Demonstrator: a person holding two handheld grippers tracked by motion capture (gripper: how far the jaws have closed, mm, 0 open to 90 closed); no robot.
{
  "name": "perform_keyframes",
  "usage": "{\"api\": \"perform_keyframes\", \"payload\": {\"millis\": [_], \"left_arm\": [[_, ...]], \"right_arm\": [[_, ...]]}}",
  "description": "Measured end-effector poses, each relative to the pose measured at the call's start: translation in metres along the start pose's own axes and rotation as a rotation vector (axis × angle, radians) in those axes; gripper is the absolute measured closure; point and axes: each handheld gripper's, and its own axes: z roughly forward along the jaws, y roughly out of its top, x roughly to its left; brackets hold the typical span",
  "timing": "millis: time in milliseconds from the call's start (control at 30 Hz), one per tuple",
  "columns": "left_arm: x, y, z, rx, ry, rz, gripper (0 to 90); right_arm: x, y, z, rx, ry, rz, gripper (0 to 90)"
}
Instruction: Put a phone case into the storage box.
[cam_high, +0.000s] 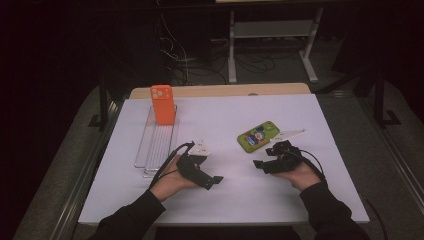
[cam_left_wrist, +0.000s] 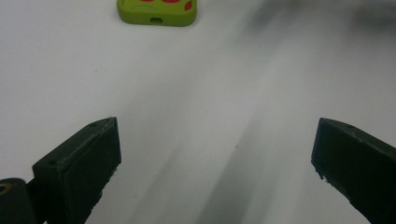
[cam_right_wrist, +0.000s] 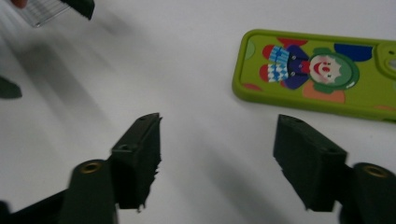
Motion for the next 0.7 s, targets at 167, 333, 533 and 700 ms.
{"api": "perform_keyframes", "payload": {"millis": [167, 333, 533, 700], "left_arm": [[0.002, -0.001, 0.0, -0.014, 0.018, -0.003, 1.1], [0.005, -0.002, -0.001, -0.003, 0.017, -0.004, 1.4], [0.005, -0.003, 0.0, -0.009, 0.007, -0.008, 1.4], [0.006, -0.003, -0.002, 0.005, -0.001, 0.009, 1.4]], "right_arm": [[-0.006, 0.016, 0.009, 0.01, -0.002, 0.018, 51.5], [-0.012, 0.036, 0.021, 0.024, -0.01, 0.016, 71.8], [-0.017, 0.058, 0.042, 0.056, -0.021, -0.002, 87.6], [-0.022, 0.076, 0.06, 0.085, -0.031, -0.008, 88.3]]}}
